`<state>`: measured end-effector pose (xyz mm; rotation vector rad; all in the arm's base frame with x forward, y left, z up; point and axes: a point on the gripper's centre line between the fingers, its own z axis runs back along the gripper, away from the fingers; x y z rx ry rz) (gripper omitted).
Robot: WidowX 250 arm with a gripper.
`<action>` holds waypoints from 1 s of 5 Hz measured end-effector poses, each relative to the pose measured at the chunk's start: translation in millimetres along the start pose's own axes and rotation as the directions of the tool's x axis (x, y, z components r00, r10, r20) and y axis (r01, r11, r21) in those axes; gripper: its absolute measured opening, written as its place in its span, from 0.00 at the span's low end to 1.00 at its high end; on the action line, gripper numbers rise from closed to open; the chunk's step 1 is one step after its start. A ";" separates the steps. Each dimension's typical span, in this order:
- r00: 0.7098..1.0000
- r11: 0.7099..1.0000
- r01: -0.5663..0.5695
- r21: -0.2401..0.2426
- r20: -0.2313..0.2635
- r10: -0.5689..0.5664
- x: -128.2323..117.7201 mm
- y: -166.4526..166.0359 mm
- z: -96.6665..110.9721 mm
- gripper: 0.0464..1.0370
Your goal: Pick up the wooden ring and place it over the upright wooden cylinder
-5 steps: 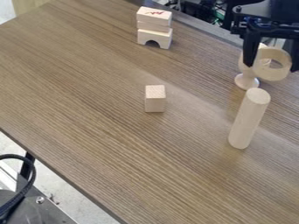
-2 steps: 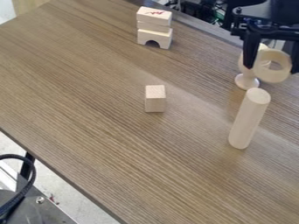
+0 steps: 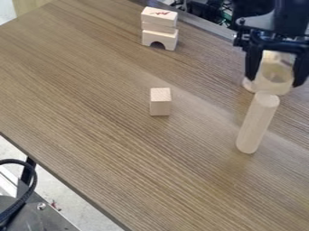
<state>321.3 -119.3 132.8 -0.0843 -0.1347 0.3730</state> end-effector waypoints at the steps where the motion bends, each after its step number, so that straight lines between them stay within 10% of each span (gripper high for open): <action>1: 1.000 1.000 0.004 0.020 -0.009 -0.004 0.1 1.7 -6.6 0.74; 5: 0.999 0.999 0.005 0.035 -0.033 -0.004 -0.4 1.4 -17.5 0.74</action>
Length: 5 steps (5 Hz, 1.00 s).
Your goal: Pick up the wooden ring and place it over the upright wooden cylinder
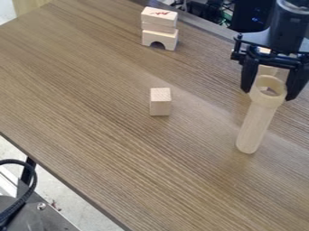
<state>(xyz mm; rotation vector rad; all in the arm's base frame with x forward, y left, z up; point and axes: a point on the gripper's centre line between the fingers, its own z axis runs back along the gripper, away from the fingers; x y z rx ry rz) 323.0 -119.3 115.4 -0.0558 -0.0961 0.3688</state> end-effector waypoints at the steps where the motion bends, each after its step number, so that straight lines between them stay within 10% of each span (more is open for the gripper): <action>1: 1.000 1.000 0.000 0.000 0.000 0.000 0.4 -0.4 -1.6 0.74; 3: 1.000 1.000 -0.018 -0.017 0.005 0.018 -0.9 -3.8 -4.9 0.98; 5: 1.000 1.000 -0.015 0.003 0.007 0.015 -0.4 -0.3 -4.9 0.96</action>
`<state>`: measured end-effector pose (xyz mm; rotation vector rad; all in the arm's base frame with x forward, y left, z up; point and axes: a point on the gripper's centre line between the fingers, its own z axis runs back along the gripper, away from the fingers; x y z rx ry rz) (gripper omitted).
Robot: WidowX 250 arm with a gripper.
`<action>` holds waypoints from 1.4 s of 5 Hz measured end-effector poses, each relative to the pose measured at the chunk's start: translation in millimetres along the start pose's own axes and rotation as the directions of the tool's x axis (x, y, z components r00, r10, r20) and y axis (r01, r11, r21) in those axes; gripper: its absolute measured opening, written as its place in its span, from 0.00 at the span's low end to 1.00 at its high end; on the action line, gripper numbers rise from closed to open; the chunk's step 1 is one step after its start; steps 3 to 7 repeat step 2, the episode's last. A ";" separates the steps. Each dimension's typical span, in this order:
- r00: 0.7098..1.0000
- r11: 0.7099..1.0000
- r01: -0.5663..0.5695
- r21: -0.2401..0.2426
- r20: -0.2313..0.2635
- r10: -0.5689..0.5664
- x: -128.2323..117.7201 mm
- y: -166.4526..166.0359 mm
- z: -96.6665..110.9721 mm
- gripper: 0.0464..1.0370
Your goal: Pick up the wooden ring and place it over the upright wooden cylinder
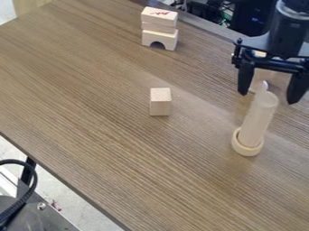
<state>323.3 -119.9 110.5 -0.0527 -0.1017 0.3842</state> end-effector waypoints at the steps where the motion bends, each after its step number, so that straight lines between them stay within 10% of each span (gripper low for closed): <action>1: 1.000 1.000 0.002 0.016 0.017 -0.002 3.8 -1.9 8.4 0.96; 7: 0.999 0.999 0.005 0.038 0.043 -0.007 11.3 -3.5 23.7 0.96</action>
